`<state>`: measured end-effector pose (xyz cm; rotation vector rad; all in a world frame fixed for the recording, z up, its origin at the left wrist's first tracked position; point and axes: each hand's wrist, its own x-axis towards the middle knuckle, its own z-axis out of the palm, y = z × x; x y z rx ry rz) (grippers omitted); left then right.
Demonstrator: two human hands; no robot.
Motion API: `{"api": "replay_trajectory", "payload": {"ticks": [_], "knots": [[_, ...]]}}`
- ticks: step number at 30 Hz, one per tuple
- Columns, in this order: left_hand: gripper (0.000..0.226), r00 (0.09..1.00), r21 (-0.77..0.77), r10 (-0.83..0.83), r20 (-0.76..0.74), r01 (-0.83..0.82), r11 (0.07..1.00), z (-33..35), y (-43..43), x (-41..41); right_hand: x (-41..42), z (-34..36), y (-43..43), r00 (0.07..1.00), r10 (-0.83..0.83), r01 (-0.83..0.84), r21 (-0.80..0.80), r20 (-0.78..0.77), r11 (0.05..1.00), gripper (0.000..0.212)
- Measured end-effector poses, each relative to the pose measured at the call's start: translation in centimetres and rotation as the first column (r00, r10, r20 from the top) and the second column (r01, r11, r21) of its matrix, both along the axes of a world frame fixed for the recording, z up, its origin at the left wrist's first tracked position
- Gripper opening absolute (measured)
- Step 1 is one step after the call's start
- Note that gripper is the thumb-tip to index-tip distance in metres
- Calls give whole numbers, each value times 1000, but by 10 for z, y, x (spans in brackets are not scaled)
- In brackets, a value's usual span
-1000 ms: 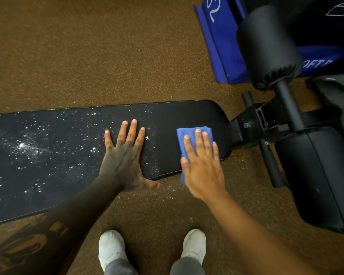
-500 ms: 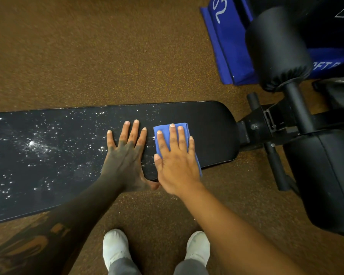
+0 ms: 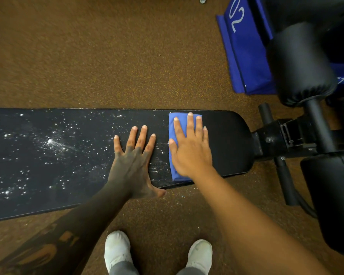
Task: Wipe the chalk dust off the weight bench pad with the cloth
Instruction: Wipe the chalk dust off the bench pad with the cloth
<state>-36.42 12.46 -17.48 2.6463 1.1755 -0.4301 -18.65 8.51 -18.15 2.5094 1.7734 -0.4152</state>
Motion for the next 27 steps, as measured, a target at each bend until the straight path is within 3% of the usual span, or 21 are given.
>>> {"api": "replay_trajectory", "payload": {"ticks": [6, 11, 16, 27], "knots": [[160, 1000, -9, 8, 10, -8, 1000, -1, 1, 0, 14, -3, 55, 1000, -17, 17, -6, 2, 1000, 62], [160, 1000, -14, 8, 1, -8, 1000, 1, 0, -1, 0, 5, 10, 999, 4, -3, 18, -40, 1000, 65], [160, 1000, -11, 25, -8, -25, 1000, 2, 1, -7, -22, 11, -43, 998, 50, -53, -61, -49, 997, 67], [162, 1000, -28, 28, -4, -28, 999, 0, 3, -13, -6, 0, 55, 999, -26, 25, -17, -29, 1000, 64]]}}
